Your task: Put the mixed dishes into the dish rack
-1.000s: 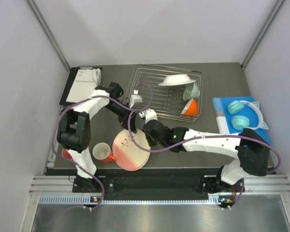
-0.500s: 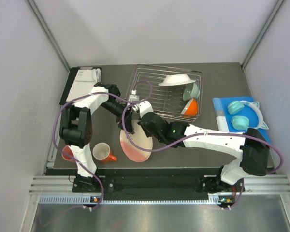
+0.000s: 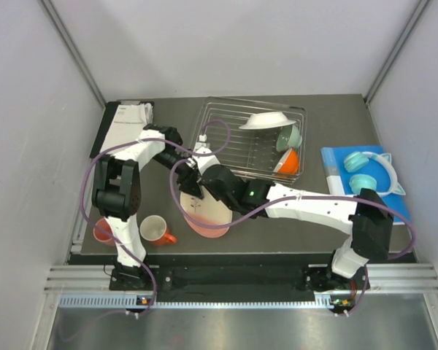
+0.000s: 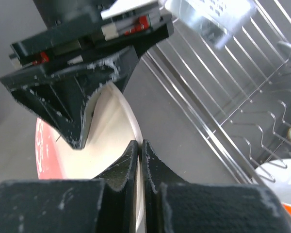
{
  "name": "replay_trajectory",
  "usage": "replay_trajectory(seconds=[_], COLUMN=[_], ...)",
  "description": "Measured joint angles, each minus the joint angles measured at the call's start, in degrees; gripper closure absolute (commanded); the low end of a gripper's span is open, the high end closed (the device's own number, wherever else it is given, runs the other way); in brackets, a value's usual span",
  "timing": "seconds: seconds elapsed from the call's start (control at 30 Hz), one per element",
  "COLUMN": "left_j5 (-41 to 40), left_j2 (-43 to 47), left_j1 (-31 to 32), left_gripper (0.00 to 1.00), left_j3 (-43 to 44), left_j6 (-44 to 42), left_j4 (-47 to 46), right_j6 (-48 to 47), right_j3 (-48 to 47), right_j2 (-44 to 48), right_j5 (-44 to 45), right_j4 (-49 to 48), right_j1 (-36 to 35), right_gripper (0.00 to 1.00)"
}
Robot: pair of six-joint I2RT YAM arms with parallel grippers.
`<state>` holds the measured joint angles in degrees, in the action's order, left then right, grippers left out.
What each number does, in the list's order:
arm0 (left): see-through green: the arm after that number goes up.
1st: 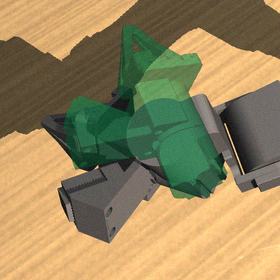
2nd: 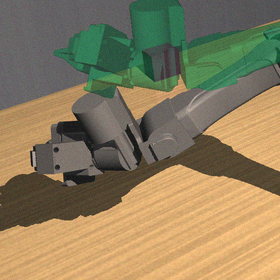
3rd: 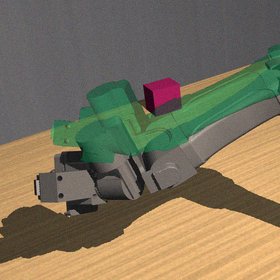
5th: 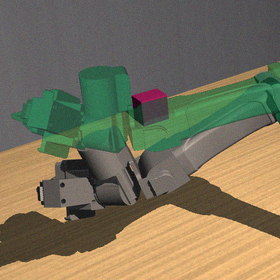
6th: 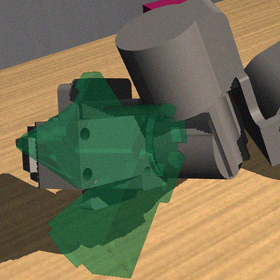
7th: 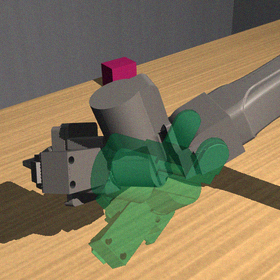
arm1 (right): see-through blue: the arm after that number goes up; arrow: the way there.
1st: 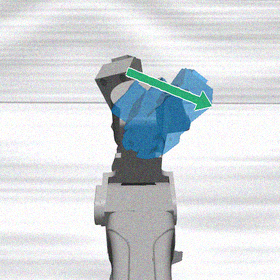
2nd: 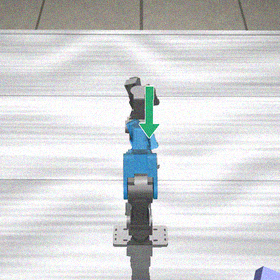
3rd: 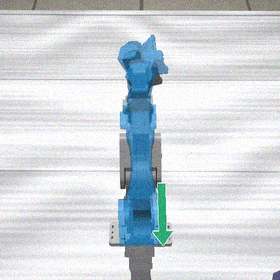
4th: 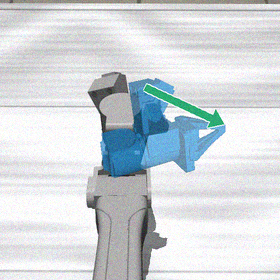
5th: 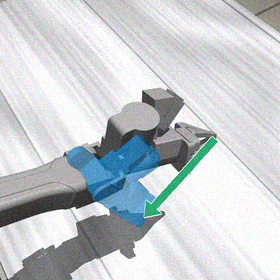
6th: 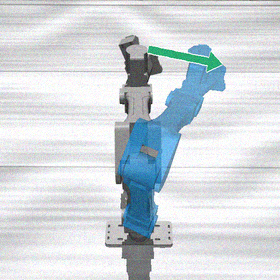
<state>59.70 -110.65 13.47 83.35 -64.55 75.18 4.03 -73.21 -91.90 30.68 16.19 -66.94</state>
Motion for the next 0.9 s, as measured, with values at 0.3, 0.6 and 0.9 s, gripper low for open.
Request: replay_trajectory(seconds=[0.3, 0.6, 0.9], left_j5=[0.07, -0.17, -3.1], left_j2=[0.35, 2.47, 3.58], left_j1=[-0.24, 0.07, -0.5], left_gripper=[0.58, 1.0, 1.0], left_j3=[-1.07, -3.5, -0.63], left_j6=[-1.36, -0.39, 3.04], left_j4=[-0.13, 0.61, 0.22], right_j6=[-4.96, -7.52, -7.45], right_j3=[-1.73, -4.2, -4.44], right_j2=[-2.71, -3.45, -2.47], right_j5=[0.72, 2.14, 4.13], right_j4=[-1.46, -8.76, -9.35], right_j1=[2.38, 6.01, 6.05], right_gripper=[1.0, 1.0, 0.93])
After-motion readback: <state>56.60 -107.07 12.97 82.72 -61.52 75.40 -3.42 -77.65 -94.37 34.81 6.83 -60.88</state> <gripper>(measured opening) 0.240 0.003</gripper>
